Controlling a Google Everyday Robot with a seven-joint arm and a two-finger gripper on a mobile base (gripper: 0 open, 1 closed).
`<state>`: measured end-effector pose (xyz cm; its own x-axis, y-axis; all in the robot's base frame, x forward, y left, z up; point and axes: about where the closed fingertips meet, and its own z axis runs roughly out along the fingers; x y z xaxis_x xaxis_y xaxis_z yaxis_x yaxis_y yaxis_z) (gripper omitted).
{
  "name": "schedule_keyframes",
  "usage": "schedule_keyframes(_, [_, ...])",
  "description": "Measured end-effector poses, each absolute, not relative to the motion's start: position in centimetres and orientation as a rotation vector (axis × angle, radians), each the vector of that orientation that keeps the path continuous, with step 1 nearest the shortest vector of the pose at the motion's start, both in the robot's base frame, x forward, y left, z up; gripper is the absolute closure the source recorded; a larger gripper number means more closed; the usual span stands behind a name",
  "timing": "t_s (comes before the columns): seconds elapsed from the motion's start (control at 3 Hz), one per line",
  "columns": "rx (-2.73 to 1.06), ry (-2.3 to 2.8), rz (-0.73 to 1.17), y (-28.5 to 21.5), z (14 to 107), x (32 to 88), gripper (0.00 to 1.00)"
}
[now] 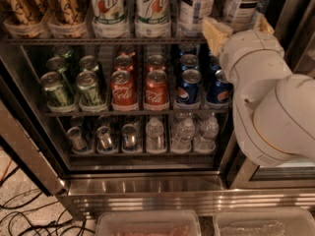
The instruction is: Pick blue plastic bottle from top shelf of fridge
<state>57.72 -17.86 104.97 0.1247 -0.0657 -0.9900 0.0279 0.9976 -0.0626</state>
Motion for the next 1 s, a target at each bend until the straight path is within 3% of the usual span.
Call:
schedule_keyframes(0.33, [-0.010, 1.438, -0.078, -18.7, 105.2, 57.8, 0.27])
schedule_keyframes(0.67, [0.016, 1.429, -0.083, -19.4, 105.5, 58.0, 0.38])
schedule_keyframes(1.0, [0.067, 1.409, -0.109, -20.8, 106.2, 58.6, 0.29])
